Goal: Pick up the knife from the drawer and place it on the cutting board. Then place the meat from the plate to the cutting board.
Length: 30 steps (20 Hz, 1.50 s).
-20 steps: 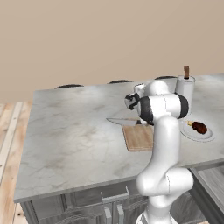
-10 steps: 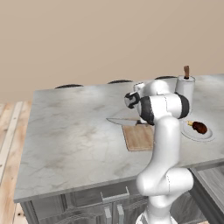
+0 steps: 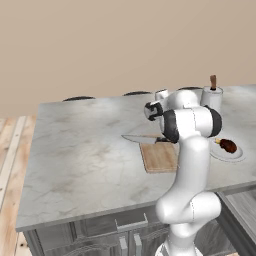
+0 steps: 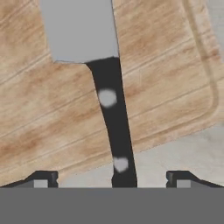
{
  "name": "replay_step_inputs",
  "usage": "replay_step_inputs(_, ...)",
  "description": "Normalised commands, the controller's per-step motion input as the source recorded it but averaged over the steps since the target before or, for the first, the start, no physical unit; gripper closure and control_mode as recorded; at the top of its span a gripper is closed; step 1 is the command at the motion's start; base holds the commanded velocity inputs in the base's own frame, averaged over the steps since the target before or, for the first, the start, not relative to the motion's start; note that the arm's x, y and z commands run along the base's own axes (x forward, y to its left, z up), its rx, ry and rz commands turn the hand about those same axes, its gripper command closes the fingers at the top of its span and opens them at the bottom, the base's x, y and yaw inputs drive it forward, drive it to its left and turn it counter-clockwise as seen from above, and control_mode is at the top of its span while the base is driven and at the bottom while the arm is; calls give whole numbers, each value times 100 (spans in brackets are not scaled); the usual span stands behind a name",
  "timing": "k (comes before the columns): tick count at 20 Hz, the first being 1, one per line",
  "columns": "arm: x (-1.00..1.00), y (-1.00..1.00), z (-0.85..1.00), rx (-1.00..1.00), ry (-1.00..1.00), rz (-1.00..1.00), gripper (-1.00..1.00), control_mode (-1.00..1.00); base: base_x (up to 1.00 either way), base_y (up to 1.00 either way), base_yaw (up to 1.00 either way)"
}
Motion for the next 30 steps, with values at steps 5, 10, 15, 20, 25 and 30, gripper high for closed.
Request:
replay_step_inputs(5,-37,-11,21,0,-26,0,-100,-100,0,0,0)
replay_step_inputs(10,-55,-19,13,0,-33,0,-100,-100,0,0,0)
replay_step_inputs(15,-58,-31,12,0,-33,-3,-100,-100,0,0,0)
replay_step_inputs(20,-51,-31,12,0,-30,-7,-100,-100,0,0,0)
replay_step_inputs(25,-30,-41,10,0,-17,-13,-100,-100,0,0,0)
replay_step_inputs(30,-14,-44,2,0,-12,-13,-100,-100,0,0,0)
